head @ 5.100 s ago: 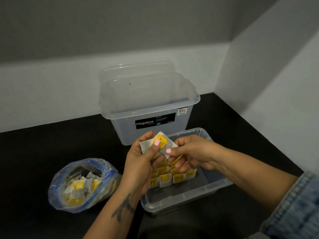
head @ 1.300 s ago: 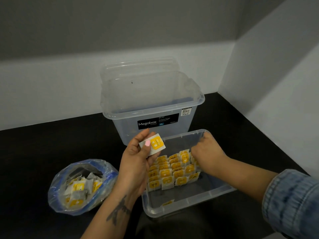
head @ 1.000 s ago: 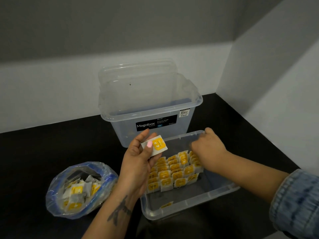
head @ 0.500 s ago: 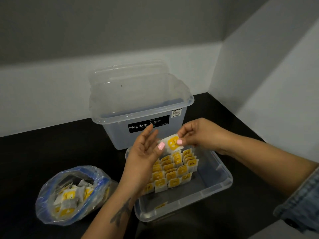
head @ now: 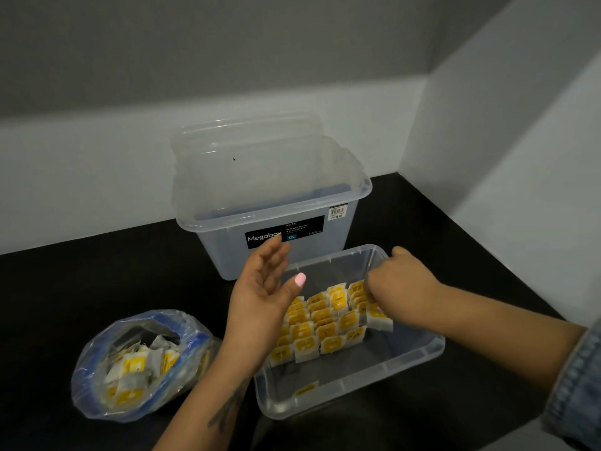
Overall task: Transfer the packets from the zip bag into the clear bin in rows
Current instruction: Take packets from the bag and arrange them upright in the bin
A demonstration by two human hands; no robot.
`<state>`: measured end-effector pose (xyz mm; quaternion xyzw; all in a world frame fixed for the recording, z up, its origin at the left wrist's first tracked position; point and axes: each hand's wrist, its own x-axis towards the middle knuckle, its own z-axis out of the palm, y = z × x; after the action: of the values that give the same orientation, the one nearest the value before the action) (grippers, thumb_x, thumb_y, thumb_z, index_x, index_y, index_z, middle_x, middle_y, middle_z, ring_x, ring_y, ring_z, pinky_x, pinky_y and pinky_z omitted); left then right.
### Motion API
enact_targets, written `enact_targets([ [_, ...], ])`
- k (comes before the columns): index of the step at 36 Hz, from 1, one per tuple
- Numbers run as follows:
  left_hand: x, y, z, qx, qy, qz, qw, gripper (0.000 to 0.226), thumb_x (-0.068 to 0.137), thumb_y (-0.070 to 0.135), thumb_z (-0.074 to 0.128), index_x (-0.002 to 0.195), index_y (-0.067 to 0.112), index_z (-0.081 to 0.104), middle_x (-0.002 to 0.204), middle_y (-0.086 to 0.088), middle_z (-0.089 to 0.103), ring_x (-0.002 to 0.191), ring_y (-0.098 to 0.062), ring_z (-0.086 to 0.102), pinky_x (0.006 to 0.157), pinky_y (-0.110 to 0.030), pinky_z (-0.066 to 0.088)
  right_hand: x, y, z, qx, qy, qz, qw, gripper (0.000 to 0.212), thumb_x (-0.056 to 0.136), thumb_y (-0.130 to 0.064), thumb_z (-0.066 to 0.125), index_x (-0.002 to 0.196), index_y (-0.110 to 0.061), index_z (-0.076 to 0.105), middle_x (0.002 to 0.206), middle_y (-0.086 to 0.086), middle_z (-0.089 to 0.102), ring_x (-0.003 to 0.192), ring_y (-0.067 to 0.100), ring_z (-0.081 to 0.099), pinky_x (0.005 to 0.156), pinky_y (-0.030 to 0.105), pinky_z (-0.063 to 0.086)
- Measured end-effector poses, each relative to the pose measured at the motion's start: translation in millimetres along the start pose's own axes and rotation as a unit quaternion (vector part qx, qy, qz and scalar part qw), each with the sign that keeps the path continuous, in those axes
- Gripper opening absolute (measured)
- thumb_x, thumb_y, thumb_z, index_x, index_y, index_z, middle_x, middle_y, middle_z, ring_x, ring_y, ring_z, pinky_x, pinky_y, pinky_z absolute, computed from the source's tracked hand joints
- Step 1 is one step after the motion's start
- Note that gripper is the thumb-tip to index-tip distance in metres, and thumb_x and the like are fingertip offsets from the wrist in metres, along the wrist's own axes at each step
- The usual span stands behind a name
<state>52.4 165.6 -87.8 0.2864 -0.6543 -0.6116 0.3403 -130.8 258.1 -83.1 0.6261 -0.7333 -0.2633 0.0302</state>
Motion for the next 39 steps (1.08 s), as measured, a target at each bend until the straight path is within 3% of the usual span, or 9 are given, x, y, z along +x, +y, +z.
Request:
enact_targets([
  [3, -0.7, 0.0, -0.6, 0.002, 0.001, 0.002, 1.000, 0.058, 0.081, 0.002, 0.065, 0.124, 0.037, 0.045, 0.131, 0.015, 0.054, 0.123, -0.001, 0.050, 0.099, -0.016, 0.043, 4.4, -6.6, 5.6, -0.041, -0.008, 0.000, 0.999, 0.026, 0.090, -0.016, 0.055, 0.067, -0.019, 0.043, 0.075, 0.001, 0.057, 0.071, 0.019, 0.049, 0.091, 0.036, 0.038],
  [6, -1.7, 0.7, -1.5, 0.002, 0.002, 0.001, 1.000, 0.058, 0.082, 0.002, 0.064, 0.126, 0.034, 0.045, 0.132, 0.013, 0.054, 0.123, -0.002, 0.050, 0.099, -0.015, 0.042, 6.1, -12.5, 9.0, -0.055, -0.023, -0.005, 0.998, 0.003, 0.090, -0.014, 0.056, 0.090, -0.016, 0.058, 0.083, 0.003, 0.055, 0.087, 0.023, 0.055, 0.100, 0.039, 0.035],
  [9, -2.6, 1.8, -2.3, -0.002, 0.003, -0.002, 1.000, 0.057, 0.082, 0.001, 0.064, 0.123, 0.035, 0.045, 0.131, 0.013, 0.054, 0.123, -0.003, 0.050, 0.098, -0.013, 0.042, 8.9, -15.6, 13.6, -0.073, -0.031, -0.011, 0.997, 0.014, 0.091, -0.014, 0.055, 0.104, -0.013, 0.060, 0.095, 0.005, 0.064, 0.097, 0.025, 0.058, 0.103, 0.040, 0.031],
  [16, -4.7, 2.5, -6.3, 0.000, 0.010, -0.007, 1.000, 0.057, 0.082, 0.002, 0.064, 0.119, 0.041, 0.045, 0.131, 0.014, 0.053, 0.123, -0.002, 0.050, 0.100, -0.018, 0.043, 17.8, -16.0, 18.6, -0.070, -0.014, -0.006, 0.997, 0.014, 0.091, -0.015, 0.053, 0.102, -0.013, 0.062, 0.095, 0.005, 0.067, 0.094, 0.023, 0.060, 0.102, 0.040, 0.032],
  [21, -5.9, 2.8, -8.6, 0.008, 0.009, -0.007, 1.000, 0.057, 0.082, 0.002, 0.064, 0.120, 0.040, 0.045, 0.130, 0.015, 0.054, 0.122, 0.000, 0.050, 0.098, -0.014, 0.042, 19.7, -17.4, 24.7, -0.083, -0.013, -0.003, 0.996, 0.027, 0.091, -0.015, 0.055, 0.117, -0.010, 0.057, 0.110, 0.009, 0.064, 0.112, 0.028, 0.055, 0.111, 0.045, 0.027],
  [26, -9.1, 5.9, -12.8, 0.001, 0.008, -0.010, 1.000, 0.057, 0.081, 0.001, 0.065, 0.119, 0.039, 0.047, 0.130, 0.014, 0.054, 0.122, 0.000, 0.051, 0.100, -0.019, 0.043, 16.8, -14.8, 22.7, -0.021, 0.018, 0.011, 1.000, 0.019, 0.092, -0.022, 0.052, 0.107, -0.021, 0.065, 0.109, -0.002, 0.065, 0.111, 0.020, 0.054, 0.104, 0.037, 0.030],
  [33, -16.5, 6.2, -42.7, 0.026, 0.019, 0.003, 0.999, 0.050, 0.081, -0.002, 0.065, 0.116, 0.032, 0.054, 0.125, 0.013, 0.059, 0.118, 0.002, 0.054, 0.097, -0.019, 0.046, 14.8, -12.6, -12.1, -0.022, 0.038, 0.035, 0.998, 0.013, 0.090, -0.021, 0.050, 0.089, -0.024, 0.062, 0.078, -0.004, 0.056, 0.081, 0.016, 0.054, 0.094, 0.035, 0.030],
  [37, -20.0, 11.0, -70.3, 0.033, 0.037, 0.012, 0.999, 0.046, 0.082, -0.006, 0.062, 0.109, 0.030, 0.058, 0.117, 0.014, 0.062, 0.111, 0.003, 0.057, 0.083, -0.011, 0.049, 16.8, -18.8, -44.5, 0.037, 0.110, 0.061, 0.991, 0.015, 0.088, -0.030, 0.053, 0.092, -0.028, 0.067, 0.075, -0.007, 0.057, 0.084, 0.015, 0.057, 0.076, 0.032, 0.021],
  [39, -21.7, 12.4, -86.5, 0.051, 0.054, 0.020, 0.997, 0.046, 0.082, -0.007, 0.062, 0.107, 0.031, 0.059, 0.113, 0.014, 0.064, 0.109, 0.002, 0.059, 0.080, -0.010, 0.048, 19.4, -27.0, -62.4, 0.075, 0.129, 0.058, 0.987, 0.019, 0.086, -0.041, 0.058, 0.096, -0.029, 0.067, 0.084, -0.007, 0.066, 0.090, 0.014, 0.059, 0.077, 0.031, 0.021],
])
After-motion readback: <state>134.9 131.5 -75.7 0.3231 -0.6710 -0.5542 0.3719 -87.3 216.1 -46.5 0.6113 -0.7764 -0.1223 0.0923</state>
